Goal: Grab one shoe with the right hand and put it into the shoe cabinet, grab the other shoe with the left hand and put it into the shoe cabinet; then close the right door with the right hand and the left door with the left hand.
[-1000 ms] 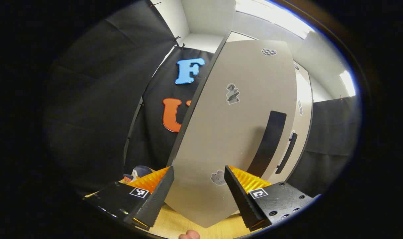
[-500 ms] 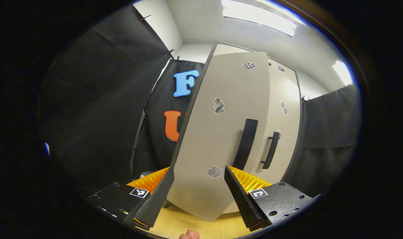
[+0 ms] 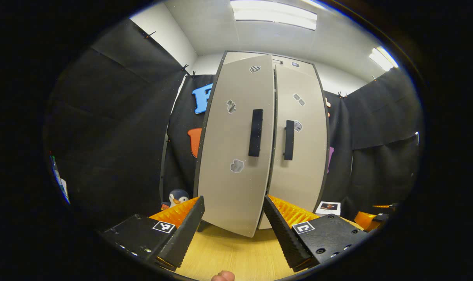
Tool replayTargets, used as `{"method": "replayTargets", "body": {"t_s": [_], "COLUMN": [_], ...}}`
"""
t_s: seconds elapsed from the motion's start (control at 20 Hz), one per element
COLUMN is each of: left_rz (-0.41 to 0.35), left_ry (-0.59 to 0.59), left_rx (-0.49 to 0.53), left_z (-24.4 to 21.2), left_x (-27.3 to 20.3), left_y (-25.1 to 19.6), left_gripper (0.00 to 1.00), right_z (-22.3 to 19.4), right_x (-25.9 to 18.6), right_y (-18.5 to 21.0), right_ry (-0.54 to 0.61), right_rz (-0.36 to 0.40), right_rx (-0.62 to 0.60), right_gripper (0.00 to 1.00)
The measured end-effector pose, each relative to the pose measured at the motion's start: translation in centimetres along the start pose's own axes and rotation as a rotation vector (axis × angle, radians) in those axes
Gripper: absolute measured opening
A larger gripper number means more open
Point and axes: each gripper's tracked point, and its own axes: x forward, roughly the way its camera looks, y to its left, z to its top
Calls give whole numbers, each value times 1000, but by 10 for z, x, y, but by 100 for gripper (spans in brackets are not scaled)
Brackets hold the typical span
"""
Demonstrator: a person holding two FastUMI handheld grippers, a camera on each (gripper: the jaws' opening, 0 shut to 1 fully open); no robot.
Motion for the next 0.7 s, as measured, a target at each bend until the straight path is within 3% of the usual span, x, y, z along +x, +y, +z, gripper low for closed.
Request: {"method": "replayTargets", "body": {"t_s": [0.35,0.7], "left_rz": [-35,-31], "left_ry": [18,29], "left_rx": [11,10], "left_z": [-16,-15], "left_x": [-18,-20], "left_y": [-27,-22], "left_gripper": [94,94], "right_z": [3,-3], "right_x": [-3,-7], "right_y": [5,1], "right_ry": [-14,3], "right_rz": [29,26], "right_rx": [-5,-5], "right_gripper": [93,93]}}
